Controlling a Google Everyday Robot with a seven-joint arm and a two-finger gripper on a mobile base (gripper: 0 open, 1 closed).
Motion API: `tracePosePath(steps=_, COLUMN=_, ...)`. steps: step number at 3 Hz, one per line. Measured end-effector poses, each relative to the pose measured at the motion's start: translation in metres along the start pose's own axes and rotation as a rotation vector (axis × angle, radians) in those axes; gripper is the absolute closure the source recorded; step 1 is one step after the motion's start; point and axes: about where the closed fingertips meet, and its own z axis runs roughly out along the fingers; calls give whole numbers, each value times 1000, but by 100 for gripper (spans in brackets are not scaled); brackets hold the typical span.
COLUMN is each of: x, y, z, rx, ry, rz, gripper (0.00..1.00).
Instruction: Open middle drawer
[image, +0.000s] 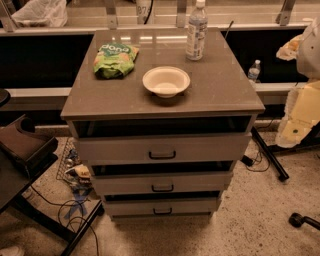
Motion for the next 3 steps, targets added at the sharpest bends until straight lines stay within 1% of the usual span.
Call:
tracePosePath(steps=1, x=0, y=0, z=0, rx=0, ry=0, rz=0, gripper=0)
tracePosePath(steps=2, x=-6, y=-4, z=13, rx=37, ry=-36, rz=7, gripper=0)
tracePosePath(steps=3, x=-8, y=23, z=59, rx=28, ry=-135, rz=34, gripper=0)
